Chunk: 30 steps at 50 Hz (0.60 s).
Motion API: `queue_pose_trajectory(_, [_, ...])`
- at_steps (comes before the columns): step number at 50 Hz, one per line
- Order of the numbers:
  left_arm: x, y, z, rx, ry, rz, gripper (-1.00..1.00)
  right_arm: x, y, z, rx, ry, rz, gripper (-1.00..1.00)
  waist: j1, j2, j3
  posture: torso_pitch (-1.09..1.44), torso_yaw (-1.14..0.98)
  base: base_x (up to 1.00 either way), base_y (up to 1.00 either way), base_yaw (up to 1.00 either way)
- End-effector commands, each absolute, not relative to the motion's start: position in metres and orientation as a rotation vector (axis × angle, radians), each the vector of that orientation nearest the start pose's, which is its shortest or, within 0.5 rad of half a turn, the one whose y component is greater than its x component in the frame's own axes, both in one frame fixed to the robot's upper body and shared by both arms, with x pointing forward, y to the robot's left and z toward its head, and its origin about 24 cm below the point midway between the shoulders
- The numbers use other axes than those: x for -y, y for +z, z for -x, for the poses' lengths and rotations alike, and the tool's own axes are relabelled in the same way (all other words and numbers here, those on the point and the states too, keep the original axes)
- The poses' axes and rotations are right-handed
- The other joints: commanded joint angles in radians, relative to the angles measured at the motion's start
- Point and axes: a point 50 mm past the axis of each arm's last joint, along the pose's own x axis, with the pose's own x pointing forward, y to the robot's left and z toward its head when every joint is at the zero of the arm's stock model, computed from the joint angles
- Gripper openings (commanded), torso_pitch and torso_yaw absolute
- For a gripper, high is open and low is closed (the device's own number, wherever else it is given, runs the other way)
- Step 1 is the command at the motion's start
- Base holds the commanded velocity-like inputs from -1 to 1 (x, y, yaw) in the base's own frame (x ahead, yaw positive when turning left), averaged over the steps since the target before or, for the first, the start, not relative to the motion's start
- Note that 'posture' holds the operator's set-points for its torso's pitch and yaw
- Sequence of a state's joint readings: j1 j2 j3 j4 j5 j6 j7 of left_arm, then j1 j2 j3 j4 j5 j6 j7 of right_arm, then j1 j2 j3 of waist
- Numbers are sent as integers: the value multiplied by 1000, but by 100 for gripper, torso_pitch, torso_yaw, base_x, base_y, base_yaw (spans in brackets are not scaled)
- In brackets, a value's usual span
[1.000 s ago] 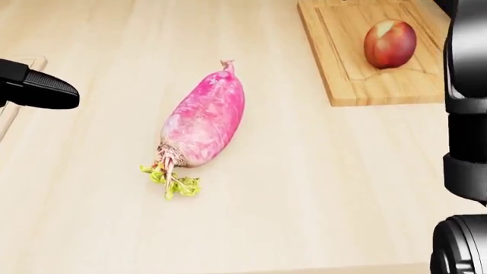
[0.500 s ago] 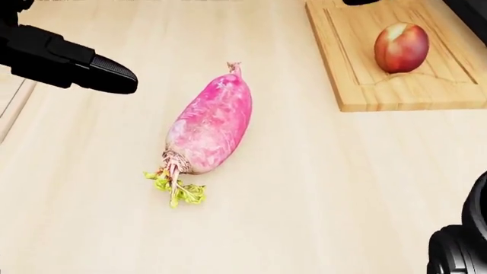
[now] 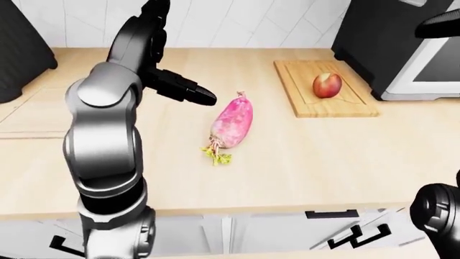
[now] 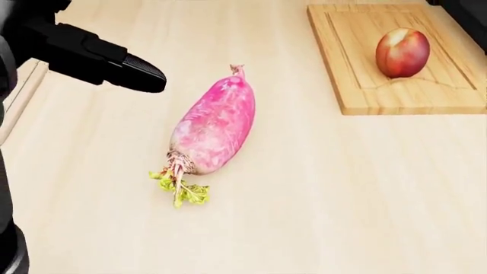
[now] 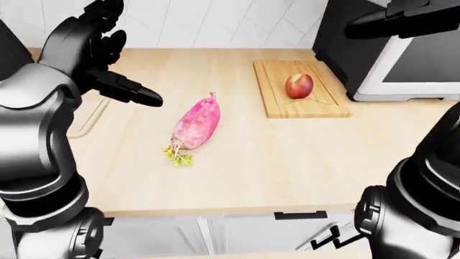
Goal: Place the radish and the peach on separate cutting boards.
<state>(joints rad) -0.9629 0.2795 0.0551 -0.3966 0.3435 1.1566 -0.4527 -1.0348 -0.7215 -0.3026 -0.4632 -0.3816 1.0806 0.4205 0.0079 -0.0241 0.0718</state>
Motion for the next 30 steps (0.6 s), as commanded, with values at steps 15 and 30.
queue_pose_trajectory(15, [-123,316,-303,211,-193,-385,100,267,385,-228,491,-492,527,100,6,-18,-27,0,0,0,0,0])
queue_pose_trajectory(30, [-113,312,-301,193,-236,-390,100,272,353,-231,432,-501,520,100,10,-26,-31,0,0,0,0,0])
